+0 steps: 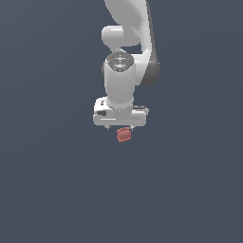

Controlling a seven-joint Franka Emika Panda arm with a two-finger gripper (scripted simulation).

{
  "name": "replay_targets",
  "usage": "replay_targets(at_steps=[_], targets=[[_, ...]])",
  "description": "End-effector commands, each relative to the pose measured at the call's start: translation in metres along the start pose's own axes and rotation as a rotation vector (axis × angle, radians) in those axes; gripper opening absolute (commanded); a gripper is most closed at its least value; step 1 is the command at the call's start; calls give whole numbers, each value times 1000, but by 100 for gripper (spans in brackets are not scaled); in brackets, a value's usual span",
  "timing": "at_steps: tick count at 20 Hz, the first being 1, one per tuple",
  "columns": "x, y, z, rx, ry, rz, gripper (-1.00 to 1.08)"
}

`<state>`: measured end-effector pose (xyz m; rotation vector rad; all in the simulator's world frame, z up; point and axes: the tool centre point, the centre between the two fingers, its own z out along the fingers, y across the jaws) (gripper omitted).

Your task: Pick up the object and move it to a goal position.

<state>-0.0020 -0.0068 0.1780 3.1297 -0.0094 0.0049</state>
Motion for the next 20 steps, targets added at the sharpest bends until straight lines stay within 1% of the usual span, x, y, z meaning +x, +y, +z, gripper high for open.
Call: replay_targets(at_steps=[1,9,20], targets=[[-1,-1,2,1,0,29,100],[-7,-5,13,5,-2,179,100],[-20,-12,32,11,-7,471,100]])
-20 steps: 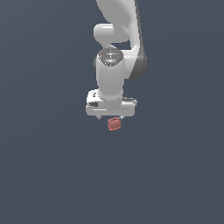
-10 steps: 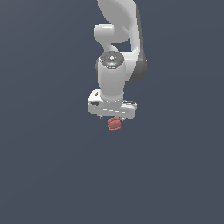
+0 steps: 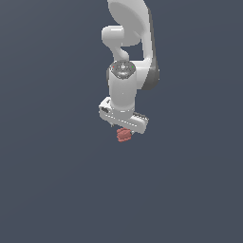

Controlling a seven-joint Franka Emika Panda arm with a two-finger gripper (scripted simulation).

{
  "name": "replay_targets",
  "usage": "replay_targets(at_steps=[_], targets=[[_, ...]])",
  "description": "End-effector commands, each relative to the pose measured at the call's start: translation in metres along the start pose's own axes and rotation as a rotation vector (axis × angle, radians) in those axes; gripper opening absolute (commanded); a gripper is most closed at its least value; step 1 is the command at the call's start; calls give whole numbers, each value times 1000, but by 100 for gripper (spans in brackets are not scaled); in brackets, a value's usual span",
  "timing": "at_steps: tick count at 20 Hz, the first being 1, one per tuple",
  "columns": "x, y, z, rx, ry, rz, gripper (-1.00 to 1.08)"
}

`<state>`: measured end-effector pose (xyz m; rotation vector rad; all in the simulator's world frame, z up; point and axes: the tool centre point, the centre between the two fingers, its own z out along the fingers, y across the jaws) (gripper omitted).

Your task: Pick up the object and move it to a goal position.

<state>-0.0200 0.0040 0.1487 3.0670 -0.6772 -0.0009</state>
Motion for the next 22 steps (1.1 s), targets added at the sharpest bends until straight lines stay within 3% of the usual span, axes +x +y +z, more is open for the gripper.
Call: replay_targets(at_steps=[1,22], targets=[[-3,0,4,1,-1,69,100],[-30,4,37,2,-2,628,100]])
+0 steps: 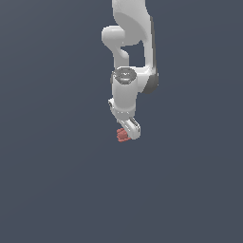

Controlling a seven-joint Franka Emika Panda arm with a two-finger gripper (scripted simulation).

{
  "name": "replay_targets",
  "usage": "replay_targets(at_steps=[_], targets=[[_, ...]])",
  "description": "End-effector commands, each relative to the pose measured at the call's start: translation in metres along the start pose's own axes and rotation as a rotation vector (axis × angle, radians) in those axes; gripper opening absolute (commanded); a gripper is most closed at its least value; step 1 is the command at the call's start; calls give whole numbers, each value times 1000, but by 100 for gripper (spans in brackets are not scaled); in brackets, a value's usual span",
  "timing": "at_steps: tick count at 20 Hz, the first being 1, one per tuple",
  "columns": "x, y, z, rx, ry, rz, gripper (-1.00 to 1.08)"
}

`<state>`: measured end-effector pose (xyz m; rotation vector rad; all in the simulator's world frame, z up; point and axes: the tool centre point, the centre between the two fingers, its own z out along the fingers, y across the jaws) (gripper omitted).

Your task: Pick up the object and move it to a goal position.

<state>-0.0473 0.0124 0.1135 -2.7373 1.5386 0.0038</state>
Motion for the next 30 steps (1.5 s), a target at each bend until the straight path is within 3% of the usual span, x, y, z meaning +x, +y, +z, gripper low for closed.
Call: replay_targets(at_steps=[1,12,21,30], targets=[[-2,2,3,0,1,60,100],[-6,8,11,0,3,205,100],[-6,8,17,0,3,212,100],[-7,9,55,0,3,216,100]])
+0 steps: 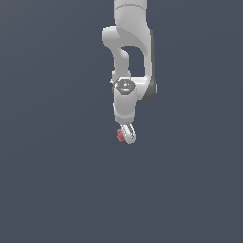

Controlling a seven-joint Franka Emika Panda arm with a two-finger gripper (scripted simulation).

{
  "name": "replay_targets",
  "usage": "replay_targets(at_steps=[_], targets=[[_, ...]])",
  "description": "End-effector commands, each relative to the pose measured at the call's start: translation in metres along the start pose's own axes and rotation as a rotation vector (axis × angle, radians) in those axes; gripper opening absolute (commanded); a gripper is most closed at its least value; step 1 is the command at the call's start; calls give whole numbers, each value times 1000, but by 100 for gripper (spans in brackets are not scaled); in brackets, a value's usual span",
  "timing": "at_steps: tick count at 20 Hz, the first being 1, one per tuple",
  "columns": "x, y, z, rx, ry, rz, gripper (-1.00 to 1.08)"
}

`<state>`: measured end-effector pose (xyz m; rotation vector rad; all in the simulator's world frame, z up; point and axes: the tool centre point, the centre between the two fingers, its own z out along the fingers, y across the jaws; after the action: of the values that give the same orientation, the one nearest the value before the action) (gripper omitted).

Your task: Pick up the object and move it to a goal position.

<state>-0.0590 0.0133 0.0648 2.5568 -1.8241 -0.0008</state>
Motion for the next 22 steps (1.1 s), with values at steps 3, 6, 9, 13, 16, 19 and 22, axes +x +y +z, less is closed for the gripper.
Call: replay_targets(at_steps=[3,6,9,13,16,19,22], targets=[[0,-1,12,1,0,1,100],[0,-1,13,1,0,1,-100],[0,-1,13,1,0,1,-100],[0,-1,13,1,0,1,-100],[0,-2,12,3,0,1,-100],[3,-5,8,15,4,1,-100],[12,-14,-2,49,17,0,-100]])
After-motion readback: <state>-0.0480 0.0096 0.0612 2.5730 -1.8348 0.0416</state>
